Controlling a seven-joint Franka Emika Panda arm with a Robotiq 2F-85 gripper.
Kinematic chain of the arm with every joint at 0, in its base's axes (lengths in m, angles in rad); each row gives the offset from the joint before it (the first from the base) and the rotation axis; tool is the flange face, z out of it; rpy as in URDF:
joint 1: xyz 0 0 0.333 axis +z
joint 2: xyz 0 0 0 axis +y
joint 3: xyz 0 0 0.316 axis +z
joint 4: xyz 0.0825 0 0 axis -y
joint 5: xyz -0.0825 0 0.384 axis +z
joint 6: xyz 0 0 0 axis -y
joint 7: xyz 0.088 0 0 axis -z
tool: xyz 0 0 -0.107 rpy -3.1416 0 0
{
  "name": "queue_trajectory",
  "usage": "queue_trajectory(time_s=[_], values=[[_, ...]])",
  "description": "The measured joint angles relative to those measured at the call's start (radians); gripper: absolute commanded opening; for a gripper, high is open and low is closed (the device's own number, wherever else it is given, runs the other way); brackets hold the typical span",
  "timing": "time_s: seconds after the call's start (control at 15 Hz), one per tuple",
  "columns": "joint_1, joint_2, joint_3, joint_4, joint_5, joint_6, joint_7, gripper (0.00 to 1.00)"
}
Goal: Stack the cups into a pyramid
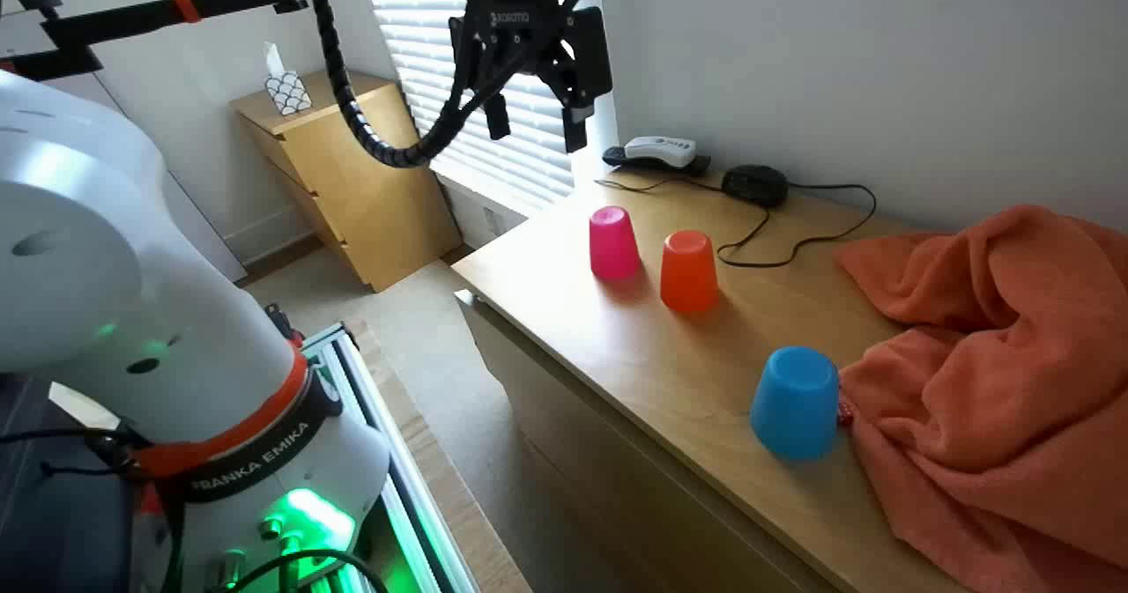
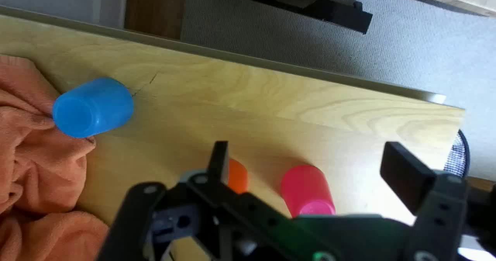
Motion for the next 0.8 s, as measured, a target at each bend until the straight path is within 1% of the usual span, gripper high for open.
queue_trajectory(time_s=[0.47, 0.67, 0.8], values=[[0.000, 0.002, 0.000, 0.001, 0.001, 0.000, 0.006, 1.00], [-0.016, 0.046, -0.004, 0.025, 0.034, 0.015, 0.098, 1.00], [-0.029, 0.116, -0.010, 0.048, 0.069, 0.079, 0.166, 1.00]])
